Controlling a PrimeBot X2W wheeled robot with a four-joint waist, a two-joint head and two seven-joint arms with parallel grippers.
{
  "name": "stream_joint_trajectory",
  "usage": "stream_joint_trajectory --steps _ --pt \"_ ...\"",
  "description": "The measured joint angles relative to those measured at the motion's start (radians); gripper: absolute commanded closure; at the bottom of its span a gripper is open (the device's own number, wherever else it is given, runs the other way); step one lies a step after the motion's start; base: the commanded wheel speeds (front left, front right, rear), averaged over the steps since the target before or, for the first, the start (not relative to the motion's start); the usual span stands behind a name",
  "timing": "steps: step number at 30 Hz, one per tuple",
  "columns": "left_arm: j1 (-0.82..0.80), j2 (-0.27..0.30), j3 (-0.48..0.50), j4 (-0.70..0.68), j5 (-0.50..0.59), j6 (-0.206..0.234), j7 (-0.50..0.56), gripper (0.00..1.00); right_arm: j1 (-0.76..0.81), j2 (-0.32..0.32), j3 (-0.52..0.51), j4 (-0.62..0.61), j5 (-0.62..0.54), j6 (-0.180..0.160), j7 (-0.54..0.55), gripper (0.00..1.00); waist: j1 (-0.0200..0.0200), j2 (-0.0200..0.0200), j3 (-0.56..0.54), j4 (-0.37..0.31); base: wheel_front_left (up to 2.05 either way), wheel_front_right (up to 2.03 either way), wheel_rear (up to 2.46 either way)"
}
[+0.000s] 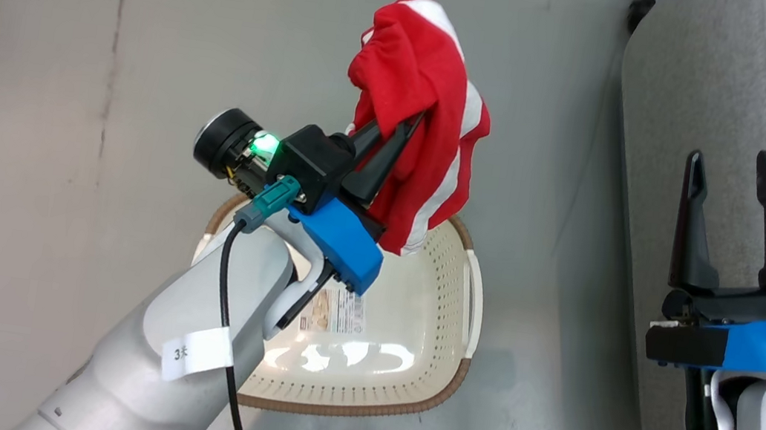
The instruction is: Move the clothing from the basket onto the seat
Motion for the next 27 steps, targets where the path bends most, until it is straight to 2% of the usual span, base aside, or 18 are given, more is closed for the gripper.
stream_joint_trajectory --steps 7,19,27 --pt "-0.008 -0.020 0.013 -0.058 0.027 0.000 0.000 1.00 0.033 0.004 -0.007 0.013 0.000 0.000 0.000 0.00 0.0000 0.0000 -0.080 0.005 0.00 0.00 0.00" --pt "-0.083 -0.030 -0.033 -0.094 0.025 0.000 0.000 1.00 0.095 0.015 -0.016 0.036 0.010 0.000 0.000 0.00 0.0000 0.0000 -0.197 0.015 0.00 0.00 0.00" --pt "-0.108 -0.032 -0.062 -0.094 0.006 0.000 0.000 1.00 0.123 0.019 -0.025 0.041 0.016 0.000 0.000 0.00 0.0000 0.0000 -0.238 0.017 0.00 0.00 0.00"
